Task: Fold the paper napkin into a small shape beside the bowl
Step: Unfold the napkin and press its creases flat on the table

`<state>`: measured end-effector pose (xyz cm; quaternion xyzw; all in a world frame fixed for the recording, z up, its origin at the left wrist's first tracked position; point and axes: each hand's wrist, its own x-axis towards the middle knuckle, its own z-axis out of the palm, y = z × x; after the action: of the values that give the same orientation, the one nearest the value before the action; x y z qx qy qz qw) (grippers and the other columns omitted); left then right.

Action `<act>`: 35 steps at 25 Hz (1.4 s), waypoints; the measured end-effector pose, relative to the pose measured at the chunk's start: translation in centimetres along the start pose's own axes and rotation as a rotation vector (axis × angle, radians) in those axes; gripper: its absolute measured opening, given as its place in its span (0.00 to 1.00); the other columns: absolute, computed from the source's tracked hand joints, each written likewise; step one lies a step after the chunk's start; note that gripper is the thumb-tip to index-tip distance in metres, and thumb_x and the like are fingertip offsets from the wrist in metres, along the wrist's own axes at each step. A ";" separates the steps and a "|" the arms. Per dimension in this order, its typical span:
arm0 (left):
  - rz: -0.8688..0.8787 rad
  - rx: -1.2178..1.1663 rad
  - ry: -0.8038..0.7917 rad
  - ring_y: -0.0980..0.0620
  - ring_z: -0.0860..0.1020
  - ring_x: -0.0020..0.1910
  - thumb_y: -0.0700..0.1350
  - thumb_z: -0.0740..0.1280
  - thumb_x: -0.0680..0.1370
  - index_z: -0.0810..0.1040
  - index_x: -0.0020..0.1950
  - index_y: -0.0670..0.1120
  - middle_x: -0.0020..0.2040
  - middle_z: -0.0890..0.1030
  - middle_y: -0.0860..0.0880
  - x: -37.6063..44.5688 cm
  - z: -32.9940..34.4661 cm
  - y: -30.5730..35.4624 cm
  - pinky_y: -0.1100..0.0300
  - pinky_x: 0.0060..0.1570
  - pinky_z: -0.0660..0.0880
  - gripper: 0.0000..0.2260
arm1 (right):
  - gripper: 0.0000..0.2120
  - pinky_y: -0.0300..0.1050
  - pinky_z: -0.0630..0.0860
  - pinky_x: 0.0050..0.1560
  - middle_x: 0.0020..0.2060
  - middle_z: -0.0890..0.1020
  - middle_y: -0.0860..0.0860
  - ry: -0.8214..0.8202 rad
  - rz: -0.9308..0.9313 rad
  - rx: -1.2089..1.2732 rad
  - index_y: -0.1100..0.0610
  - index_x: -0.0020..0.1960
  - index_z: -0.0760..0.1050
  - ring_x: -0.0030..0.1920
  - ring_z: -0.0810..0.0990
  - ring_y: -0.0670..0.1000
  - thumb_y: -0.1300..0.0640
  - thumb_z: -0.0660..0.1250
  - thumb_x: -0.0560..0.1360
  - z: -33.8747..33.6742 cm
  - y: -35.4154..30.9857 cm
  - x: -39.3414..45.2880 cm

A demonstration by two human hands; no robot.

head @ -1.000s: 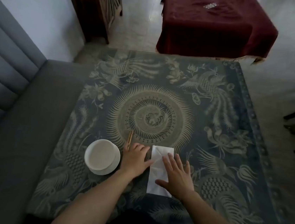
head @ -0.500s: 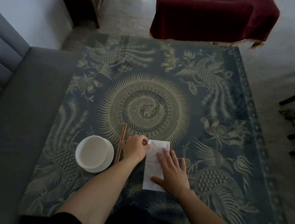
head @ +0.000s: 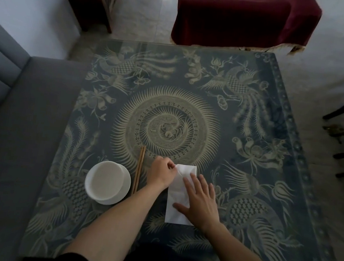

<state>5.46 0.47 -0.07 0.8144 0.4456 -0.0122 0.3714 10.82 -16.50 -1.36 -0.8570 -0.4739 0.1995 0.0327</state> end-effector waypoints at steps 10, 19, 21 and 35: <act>-0.167 -0.488 -0.255 0.55 0.82 0.38 0.44 0.73 0.72 0.82 0.45 0.44 0.40 0.84 0.48 -1.3 -0.9 2.0 0.64 0.34 0.76 0.05 | 0.25 0.50 0.75 0.51 0.55 0.76 0.47 0.146 0.299 0.426 0.48 0.63 0.72 0.55 0.74 0.51 0.34 0.63 0.73 -2.0 -3.1 2.0; 0.098 -0.156 -0.248 0.48 0.80 0.52 0.46 0.64 0.80 0.81 0.55 0.45 0.53 0.83 0.46 -2.9 -0.6 0.4 0.52 0.52 0.76 0.09 | 0.13 0.49 0.75 0.36 0.30 0.79 0.54 0.167 0.554 0.642 0.59 0.34 0.76 0.34 0.78 0.56 0.58 0.61 0.75 -3.4 -0.9 2.0; 0.394 0.261 -0.263 0.49 0.76 0.58 0.48 0.65 0.78 0.78 0.61 0.49 0.60 0.79 0.50 -3.7 -0.1 -1.1 0.51 0.57 0.74 0.12 | 0.12 0.49 0.74 0.36 0.32 0.80 0.55 0.165 0.574 0.633 0.59 0.34 0.76 0.35 0.78 0.56 0.57 0.62 0.75 -3.6 0.1 1.8; 0.586 0.729 -0.272 0.48 0.52 0.76 0.62 0.64 0.75 0.60 0.75 0.52 0.78 0.56 0.50 -5.8 0.8 -4.4 0.44 0.74 0.48 0.32 | 0.10 0.50 0.74 0.41 0.46 0.81 0.56 0.135 0.599 0.489 0.54 0.55 0.73 0.43 0.76 0.57 0.56 0.64 0.74 -3.8 6.1 1.4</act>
<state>-0.97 -2.75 -1.24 0.9737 0.1119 -0.1688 0.1046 17.81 -18.18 0.19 -0.9355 -0.1380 0.2505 0.2075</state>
